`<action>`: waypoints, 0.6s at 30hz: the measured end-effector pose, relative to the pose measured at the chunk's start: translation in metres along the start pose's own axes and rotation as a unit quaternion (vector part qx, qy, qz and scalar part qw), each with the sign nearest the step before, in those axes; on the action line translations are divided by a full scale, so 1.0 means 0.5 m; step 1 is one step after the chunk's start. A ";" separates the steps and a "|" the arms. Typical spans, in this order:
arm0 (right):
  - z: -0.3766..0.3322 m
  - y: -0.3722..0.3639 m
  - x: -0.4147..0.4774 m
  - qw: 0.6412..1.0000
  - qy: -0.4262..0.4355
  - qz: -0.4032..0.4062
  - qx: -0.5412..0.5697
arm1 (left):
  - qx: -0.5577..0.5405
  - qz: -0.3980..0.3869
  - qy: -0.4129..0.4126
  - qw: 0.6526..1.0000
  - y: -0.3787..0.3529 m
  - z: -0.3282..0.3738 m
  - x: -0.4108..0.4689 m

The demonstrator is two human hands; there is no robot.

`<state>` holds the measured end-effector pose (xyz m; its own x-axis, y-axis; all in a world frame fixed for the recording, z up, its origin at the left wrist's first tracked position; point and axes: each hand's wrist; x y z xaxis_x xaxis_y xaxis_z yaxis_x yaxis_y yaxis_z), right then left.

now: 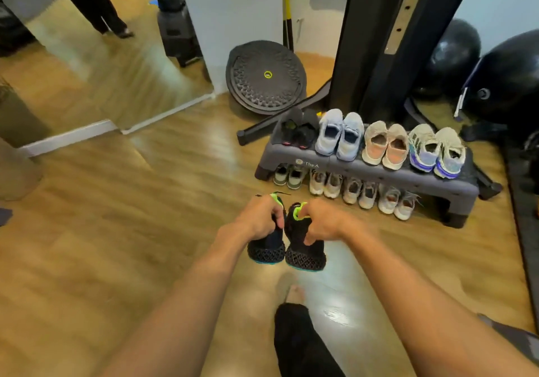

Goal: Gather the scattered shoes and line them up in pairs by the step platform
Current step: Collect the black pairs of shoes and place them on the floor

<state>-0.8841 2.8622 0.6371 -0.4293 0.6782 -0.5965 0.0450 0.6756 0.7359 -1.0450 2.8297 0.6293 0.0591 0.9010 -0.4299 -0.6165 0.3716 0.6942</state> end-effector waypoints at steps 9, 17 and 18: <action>0.074 0.012 0.456 0.996 -0.054 0.046 0.055 | 0.016 0.009 -0.003 1.000 -0.044 -0.205 0.441; 0.184 -0.212 0.841 0.981 -0.145 0.089 0.093 | 0.030 -0.050 -0.038 0.998 -0.242 -0.485 0.783; 0.199 -0.251 0.888 0.978 -0.151 0.110 0.096 | 0.038 -0.043 -0.046 0.997 -0.272 -0.525 0.821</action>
<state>-0.9905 3.1074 0.2481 -0.1065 0.8479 -0.5194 0.2873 0.5263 0.8003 -1.1430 3.0898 0.2067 0.1835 0.8801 -0.4379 -0.5456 0.4617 0.6994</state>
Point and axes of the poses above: each hand's wrist, its own x-axis towards the middle knuckle, its own y-axis out of the back of the hand, z = x × y, and after that the axes turned 4 degrees about -x, right-handed
